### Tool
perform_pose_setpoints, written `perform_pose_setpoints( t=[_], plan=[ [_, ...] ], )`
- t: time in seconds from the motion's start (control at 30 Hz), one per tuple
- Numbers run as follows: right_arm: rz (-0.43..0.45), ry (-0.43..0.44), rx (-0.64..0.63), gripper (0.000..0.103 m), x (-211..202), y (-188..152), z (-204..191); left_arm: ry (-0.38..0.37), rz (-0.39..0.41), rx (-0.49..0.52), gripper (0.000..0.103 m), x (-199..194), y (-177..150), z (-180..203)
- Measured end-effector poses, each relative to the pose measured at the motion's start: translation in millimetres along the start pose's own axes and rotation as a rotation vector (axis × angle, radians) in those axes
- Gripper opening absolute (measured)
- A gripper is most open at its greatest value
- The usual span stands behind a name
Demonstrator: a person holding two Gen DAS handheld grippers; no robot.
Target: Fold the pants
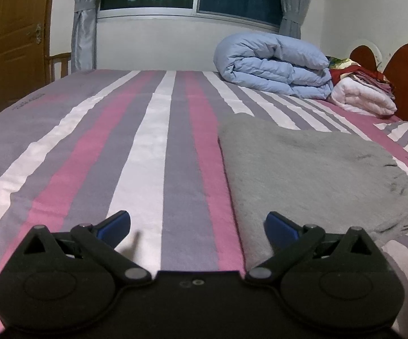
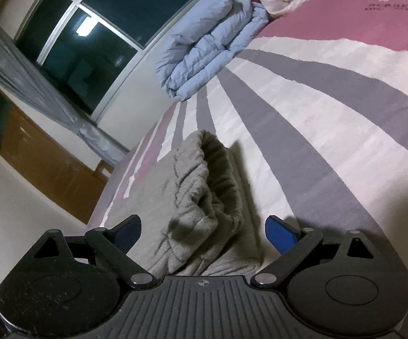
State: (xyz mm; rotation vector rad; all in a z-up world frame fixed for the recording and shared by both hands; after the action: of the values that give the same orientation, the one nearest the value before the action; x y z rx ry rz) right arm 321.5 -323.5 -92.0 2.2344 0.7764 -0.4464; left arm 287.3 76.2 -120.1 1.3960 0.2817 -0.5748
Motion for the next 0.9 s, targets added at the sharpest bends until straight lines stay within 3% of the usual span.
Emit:
perform_pose_setpoints(
  t=[0.13, 0.23, 0.37, 0.53, 0.67, 0.9],
  plan=[
    [0.067, 0.017, -0.024, 0.094, -5, 9, -4, -0.011, 0.004, -0.005, 0.096, 4, 1, -2],
    [0.044, 0.043, -0.026, 0.094, 2, 13, -6, -0.056, 0.002, -0.009, 0.096, 10, 6, -1],
    [0.012, 0.041, -0.033, 0.094, 16, 20, -5, -0.225, -0.043, -0.097, 0.090, 30, 15, -2],
    [-0.078, -0.008, -0.048, 0.094, 43, 18, 5, -0.392, -0.134, -0.186, 0.064, 63, 21, -5],
    [-0.120, 0.004, -0.037, 0.094, 54, 14, 11, -0.466, -0.197, -0.208, 0.062, 82, 13, -5],
    [-0.199, 0.073, -0.072, 0.091, 66, 8, 1, -0.670, -0.269, -0.342, 0.053, 100, 12, -3]
  ],
)
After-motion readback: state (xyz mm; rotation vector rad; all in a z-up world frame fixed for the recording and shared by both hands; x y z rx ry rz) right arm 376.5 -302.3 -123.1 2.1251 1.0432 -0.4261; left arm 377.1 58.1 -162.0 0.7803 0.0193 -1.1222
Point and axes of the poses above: each gripper's, at about its wrist camera, not at the fingertips, and x roughly the way its jaws point, z to its right, y to its top, the point moved 9 cm from there along x, roughly the way its jaws point, and after that the axes turned 10 degrees about -y, right-handed, at the moved point
